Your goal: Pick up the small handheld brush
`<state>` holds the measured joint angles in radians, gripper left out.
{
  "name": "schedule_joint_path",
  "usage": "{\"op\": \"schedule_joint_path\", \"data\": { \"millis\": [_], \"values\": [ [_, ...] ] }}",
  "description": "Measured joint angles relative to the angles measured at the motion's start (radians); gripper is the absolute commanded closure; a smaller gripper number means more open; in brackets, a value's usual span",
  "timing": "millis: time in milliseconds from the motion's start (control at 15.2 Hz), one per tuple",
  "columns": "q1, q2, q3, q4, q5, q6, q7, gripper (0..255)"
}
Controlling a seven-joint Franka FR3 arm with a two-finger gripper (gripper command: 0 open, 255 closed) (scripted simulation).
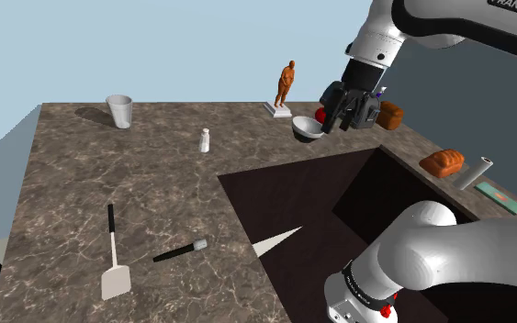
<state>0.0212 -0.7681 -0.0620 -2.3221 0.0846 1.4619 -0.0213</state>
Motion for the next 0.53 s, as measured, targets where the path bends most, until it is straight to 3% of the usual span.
{"op": "schedule_joint_path", "data": {
  "millis": [528],
  "values": [
    [0.045,0.097,0.067,-0.091,0.057,0.145,0.031,0]
  ]
}}
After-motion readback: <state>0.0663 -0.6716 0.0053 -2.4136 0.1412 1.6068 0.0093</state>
